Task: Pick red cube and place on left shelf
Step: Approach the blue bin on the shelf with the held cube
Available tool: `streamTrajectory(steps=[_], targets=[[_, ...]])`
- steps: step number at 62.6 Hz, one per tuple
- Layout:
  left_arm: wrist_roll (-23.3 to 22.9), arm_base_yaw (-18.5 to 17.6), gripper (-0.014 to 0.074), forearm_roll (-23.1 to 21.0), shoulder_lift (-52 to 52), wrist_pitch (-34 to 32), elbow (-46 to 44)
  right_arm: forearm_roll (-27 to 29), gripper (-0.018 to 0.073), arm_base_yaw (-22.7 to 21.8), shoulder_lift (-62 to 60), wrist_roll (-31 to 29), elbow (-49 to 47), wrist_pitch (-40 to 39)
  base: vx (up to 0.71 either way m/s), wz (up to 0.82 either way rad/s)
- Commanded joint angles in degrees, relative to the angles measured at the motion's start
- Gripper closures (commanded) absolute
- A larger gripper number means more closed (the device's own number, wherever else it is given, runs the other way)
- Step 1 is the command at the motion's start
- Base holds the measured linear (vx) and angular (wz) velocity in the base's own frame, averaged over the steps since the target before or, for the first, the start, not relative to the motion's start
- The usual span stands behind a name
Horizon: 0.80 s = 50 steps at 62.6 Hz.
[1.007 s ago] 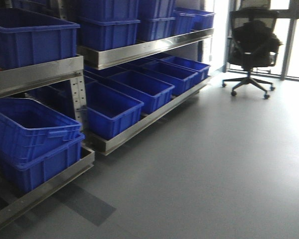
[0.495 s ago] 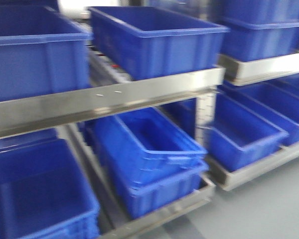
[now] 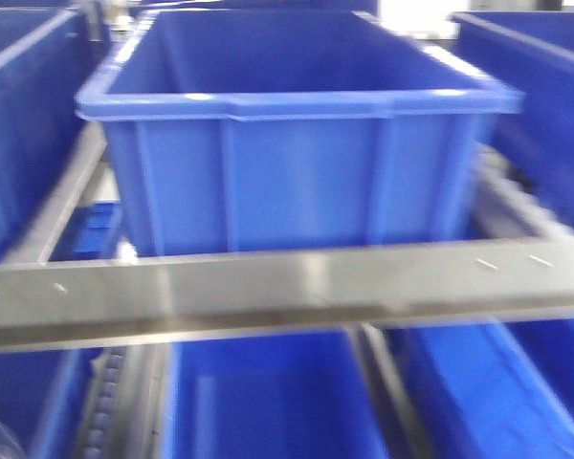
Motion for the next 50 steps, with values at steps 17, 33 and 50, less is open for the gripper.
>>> streamTrajectory(steps=[17, 33, 50], targets=[[-0.3, -0.3, 0.0495, 0.0, -0.7, -5.1, 1.4, -1.4, 0.0446, -0.4, 0.4, -0.4, -1.7, -4.3, 0.32, 0.31], [-0.3, -0.3, 0.0495, 0.0, -0.7, -5.1, 1.4, -1.4, 0.0446, -0.4, 0.4, -0.4, -1.7, -4.3, 0.20, 0.13], [-0.3, -0.3, 0.0495, 0.0, -0.7, -5.1, 1.4, -1.4, 0.0446, -0.4, 0.4, -0.4, -1.7, -4.3, 0.11, 0.09]])
